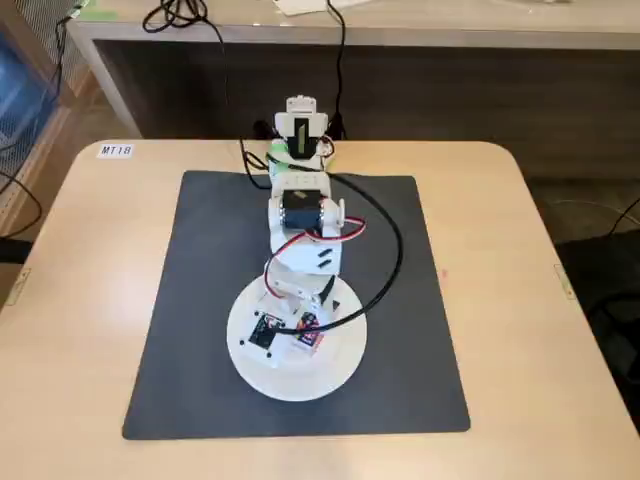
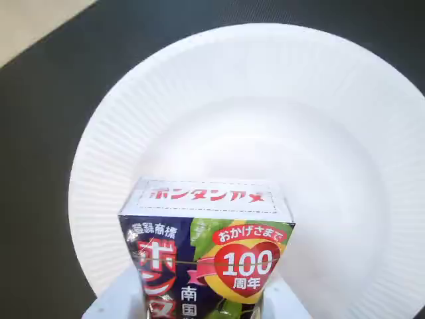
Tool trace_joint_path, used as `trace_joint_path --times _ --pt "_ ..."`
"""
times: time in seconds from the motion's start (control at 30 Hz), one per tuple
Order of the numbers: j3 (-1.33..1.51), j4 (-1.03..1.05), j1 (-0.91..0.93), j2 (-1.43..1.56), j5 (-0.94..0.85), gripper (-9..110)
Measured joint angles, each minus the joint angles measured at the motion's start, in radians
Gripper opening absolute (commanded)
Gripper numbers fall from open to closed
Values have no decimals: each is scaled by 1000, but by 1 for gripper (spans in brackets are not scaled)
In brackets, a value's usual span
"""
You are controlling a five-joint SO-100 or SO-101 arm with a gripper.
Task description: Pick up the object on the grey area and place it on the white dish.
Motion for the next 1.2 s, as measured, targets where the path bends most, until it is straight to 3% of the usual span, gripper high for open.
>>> trace_joint_path --times 0.5,0.7,0.97,1.1,1.2 --pt "-5 -2 43 -84 8 12" --pt "-5 -2 61 -94 51 34" --pt "0 -2 87 -15 147 46" --pt "0 -2 84 132 245 30" --pt "-34 -2 83 276 382 0"
